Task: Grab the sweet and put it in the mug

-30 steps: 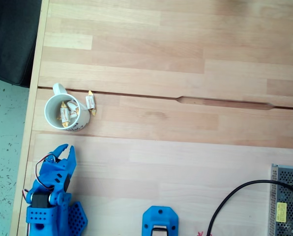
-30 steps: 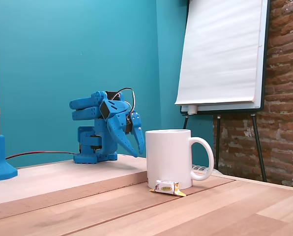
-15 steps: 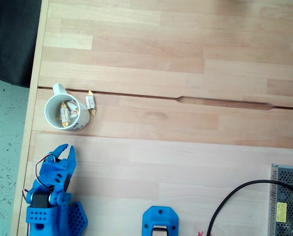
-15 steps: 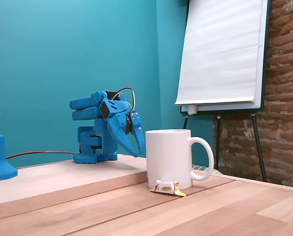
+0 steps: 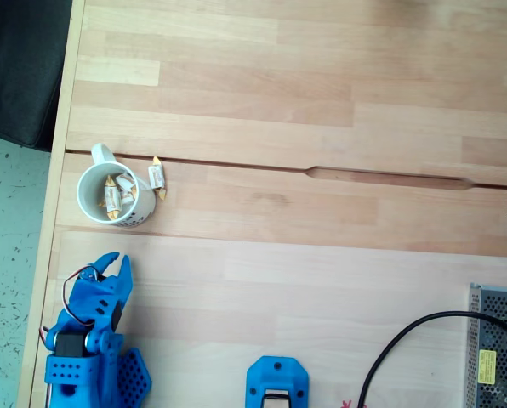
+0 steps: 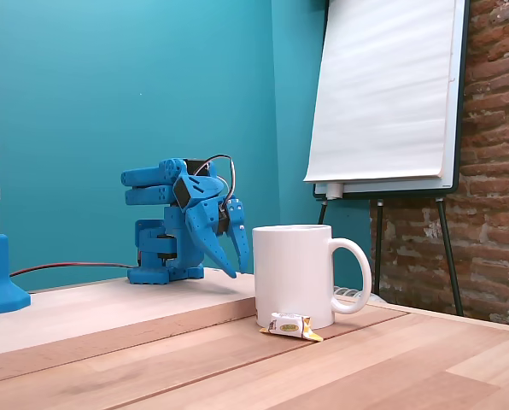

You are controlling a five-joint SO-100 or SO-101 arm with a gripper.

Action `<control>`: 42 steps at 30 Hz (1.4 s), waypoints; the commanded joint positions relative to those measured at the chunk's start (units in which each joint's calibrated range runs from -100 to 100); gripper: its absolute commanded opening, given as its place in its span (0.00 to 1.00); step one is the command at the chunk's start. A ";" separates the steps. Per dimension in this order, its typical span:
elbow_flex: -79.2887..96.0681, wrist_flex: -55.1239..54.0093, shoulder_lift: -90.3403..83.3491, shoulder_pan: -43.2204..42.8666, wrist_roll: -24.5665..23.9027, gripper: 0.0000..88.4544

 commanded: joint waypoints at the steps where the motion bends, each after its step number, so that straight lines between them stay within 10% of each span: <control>1: -5.53 -0.72 3.13 -0.28 -0.34 0.05; 42: -74.39 -0.80 69.40 11.77 -10.45 0.05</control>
